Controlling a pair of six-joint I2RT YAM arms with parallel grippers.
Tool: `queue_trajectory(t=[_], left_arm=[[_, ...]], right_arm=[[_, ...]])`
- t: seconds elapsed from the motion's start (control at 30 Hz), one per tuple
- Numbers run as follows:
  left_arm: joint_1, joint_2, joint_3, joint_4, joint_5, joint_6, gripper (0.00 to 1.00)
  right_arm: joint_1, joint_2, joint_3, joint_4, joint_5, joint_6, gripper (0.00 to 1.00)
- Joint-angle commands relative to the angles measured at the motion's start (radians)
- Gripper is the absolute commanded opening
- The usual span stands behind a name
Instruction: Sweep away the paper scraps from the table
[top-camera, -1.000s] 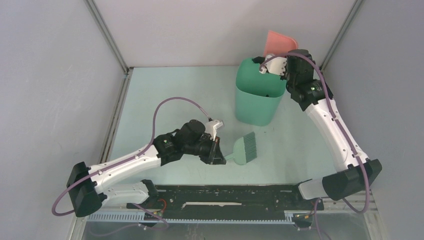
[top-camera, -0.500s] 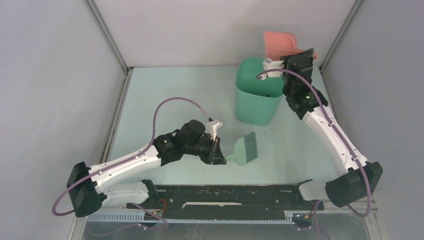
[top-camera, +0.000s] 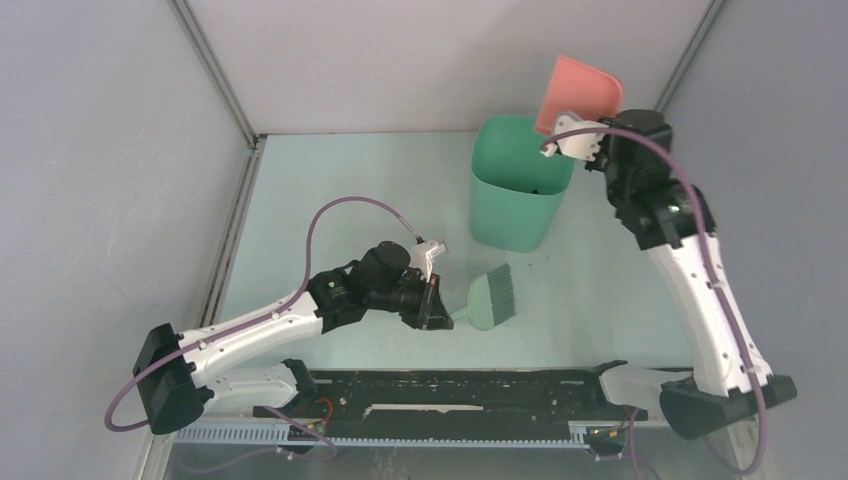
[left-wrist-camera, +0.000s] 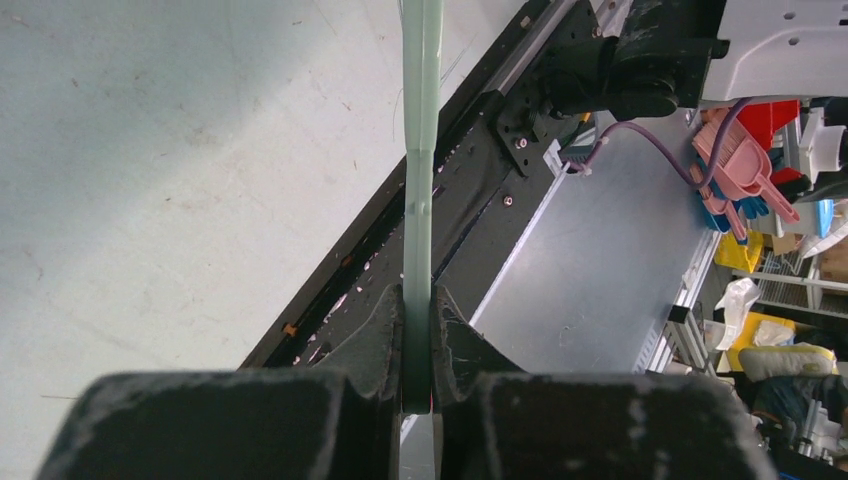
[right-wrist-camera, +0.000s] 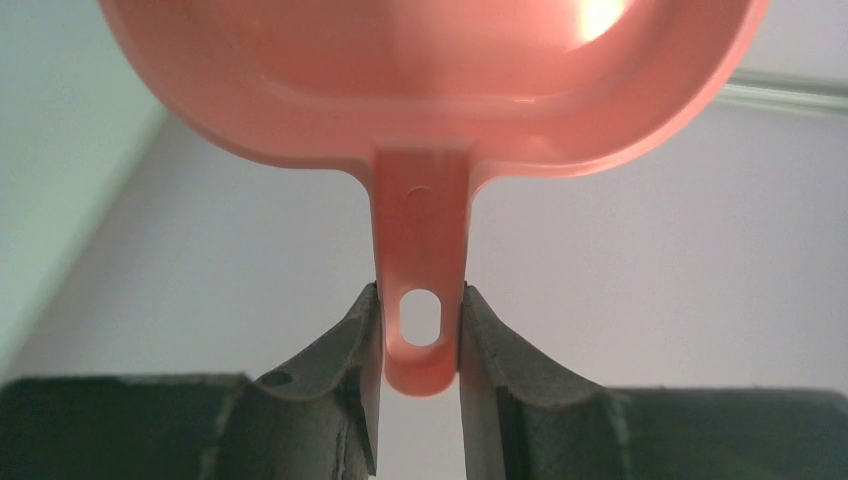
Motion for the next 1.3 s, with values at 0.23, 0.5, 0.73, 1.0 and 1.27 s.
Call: queue_trajectory(t=[0.23,0.5,0.73,1.0,1.27], left_arm=[[0.053,0.029,-0.015,0.054,-0.062,-0.109,0.0],[0.134,-0.053,-0.092,0.032,-0.231,-0.189,0.0],[0.205,-0.179,-0.24,0.109,-0.317,-0.313,0.0],[0.276,-0.263,-0.423,0.29,-0.354,-0.486,0.13],[0.352,-0.198,-0.339,0.335,-0.337,-0.48,0.18]], right_arm=[[-0.016,-0.347,-0.276,-0.629,-0.616,0.407,0.0],[0.019,-0.358,-0.523,-0.691,-0.774,0.371,0.0],[0.027,-0.347,-0.713,-0.551,-0.776,0.392,0.0],[0.042,-0.294,-0.825,-0.334,-0.775,0.478,0.05],[0.137,-0.121,-0.841,-0.143,-0.742,0.578,0.08]])
